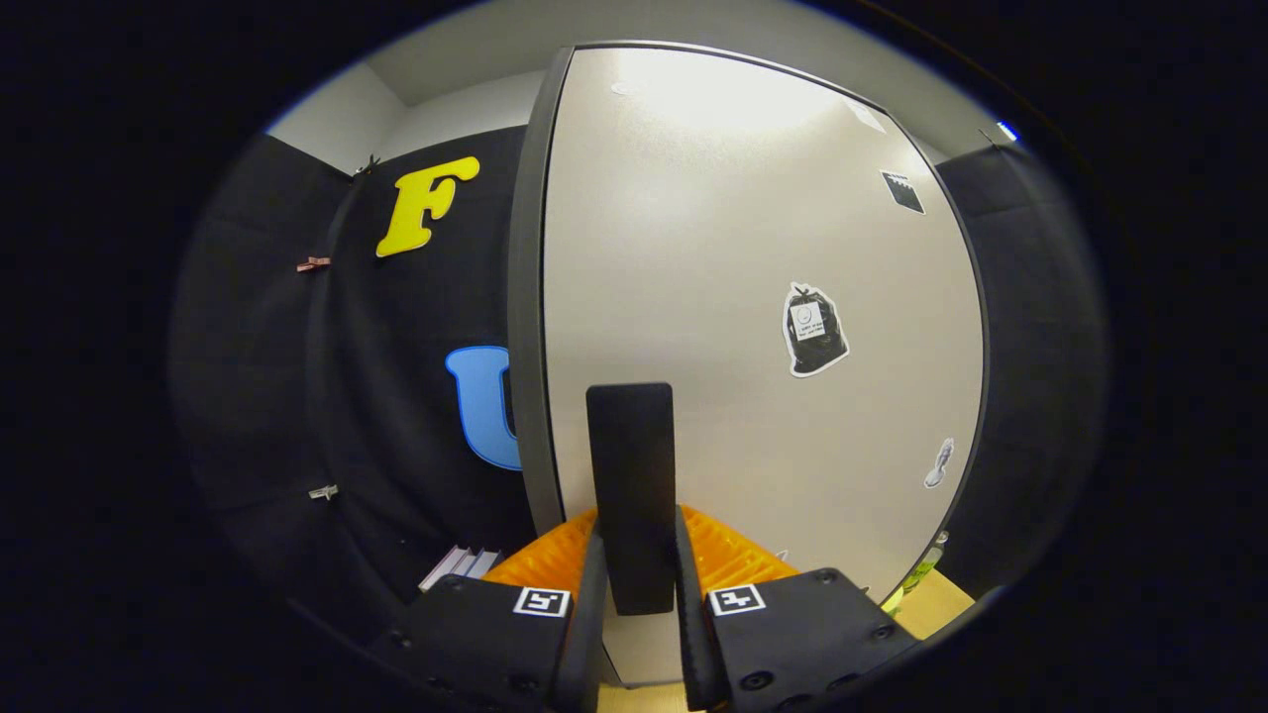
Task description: Open the shoe cabinet door, grab the shoes and put them into the shoe cabinet, then close the shoe cabinet door.
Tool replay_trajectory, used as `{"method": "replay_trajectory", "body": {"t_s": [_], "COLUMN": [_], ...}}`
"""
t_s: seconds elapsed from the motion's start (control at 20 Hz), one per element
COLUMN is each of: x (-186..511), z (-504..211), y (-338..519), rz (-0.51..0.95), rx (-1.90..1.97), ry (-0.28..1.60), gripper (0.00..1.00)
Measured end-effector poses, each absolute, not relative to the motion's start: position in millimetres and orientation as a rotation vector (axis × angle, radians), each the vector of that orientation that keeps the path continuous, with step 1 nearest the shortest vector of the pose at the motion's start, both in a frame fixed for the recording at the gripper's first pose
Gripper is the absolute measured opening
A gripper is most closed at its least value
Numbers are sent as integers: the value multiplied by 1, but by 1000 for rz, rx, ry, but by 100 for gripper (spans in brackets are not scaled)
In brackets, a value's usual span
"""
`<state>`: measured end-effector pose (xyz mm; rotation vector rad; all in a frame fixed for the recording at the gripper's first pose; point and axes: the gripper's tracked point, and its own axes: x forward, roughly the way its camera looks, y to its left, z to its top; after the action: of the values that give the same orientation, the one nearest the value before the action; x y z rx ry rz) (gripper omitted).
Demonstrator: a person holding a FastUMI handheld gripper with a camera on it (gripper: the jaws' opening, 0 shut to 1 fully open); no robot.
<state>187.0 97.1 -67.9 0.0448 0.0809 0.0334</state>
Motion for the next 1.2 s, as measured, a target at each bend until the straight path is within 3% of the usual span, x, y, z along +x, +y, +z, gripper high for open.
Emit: {"method": "replay_trajectory", "body": {"t_s": [0.1, 0.15, 0.25, 0.3, 1.2], "x": [186, 187, 183, 184, 74], "z": [-68, -69, -69, -69, -56], "y": [97, 97, 96, 95, 48], "rz": [34, 31, 32, 34, 225], "rx": [41, 36, 39, 39, 65], "ry": [84, 83, 94, 100, 148], "gripper": [36, 27, 27, 20, 20]}}
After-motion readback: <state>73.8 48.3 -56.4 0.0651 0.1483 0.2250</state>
